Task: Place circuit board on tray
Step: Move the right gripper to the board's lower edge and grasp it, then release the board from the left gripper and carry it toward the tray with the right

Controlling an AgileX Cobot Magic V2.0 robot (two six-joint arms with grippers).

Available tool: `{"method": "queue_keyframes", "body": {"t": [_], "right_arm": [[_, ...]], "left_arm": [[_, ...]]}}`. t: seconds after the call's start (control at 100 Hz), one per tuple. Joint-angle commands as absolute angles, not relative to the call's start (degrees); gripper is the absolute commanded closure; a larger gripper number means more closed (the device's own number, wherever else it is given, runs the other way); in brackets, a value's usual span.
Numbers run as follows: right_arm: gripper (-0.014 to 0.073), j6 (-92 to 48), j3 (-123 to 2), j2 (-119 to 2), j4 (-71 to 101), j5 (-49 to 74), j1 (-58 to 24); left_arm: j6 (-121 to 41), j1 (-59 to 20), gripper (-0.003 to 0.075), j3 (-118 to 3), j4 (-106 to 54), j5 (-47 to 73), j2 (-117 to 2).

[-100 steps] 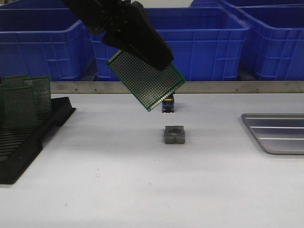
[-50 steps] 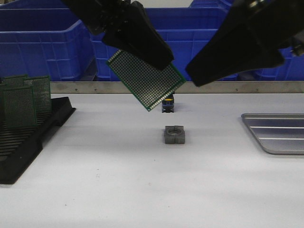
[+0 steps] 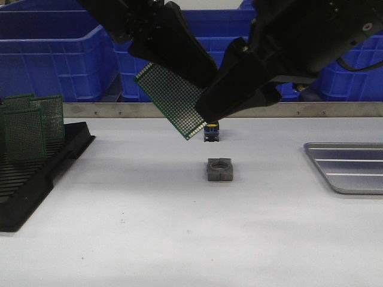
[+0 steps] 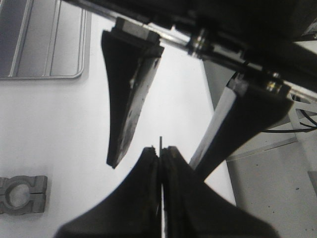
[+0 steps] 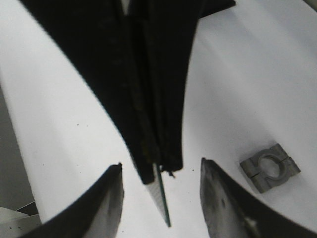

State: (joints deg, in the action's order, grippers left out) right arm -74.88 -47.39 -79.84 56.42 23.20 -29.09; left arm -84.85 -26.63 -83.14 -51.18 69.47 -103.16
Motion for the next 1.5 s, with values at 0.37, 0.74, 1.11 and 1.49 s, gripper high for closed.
{"method": "queue_keyframes", "body": {"t": [0.37,0.74,1.11,1.49], "right_arm": [[0.0691,-75.72,-50.86,-80.06,59.55,24.5,-29.05],[0.0715,-75.72,-50.86,-80.06,60.36,24.5,-29.05],[0.0715,-74.03,-50.61,-80.06,60.37,24.8,-27.58],[0.0715,-66.48,-49.38,-81.21,60.37,30.54,-8.57]], "left_arm": [[-84.69,-27.02,0.0741,-84.82,-55.04,73.31,-100.48],[-84.69,-27.02,0.0638,-84.82,-55.41,73.31,-100.48],[-84.69,-26.78,0.024,-87.64,-54.16,72.96,-100.48],[-84.69,-22.03,0.0247,-93.73,-53.64,73.25,-100.48]]}}
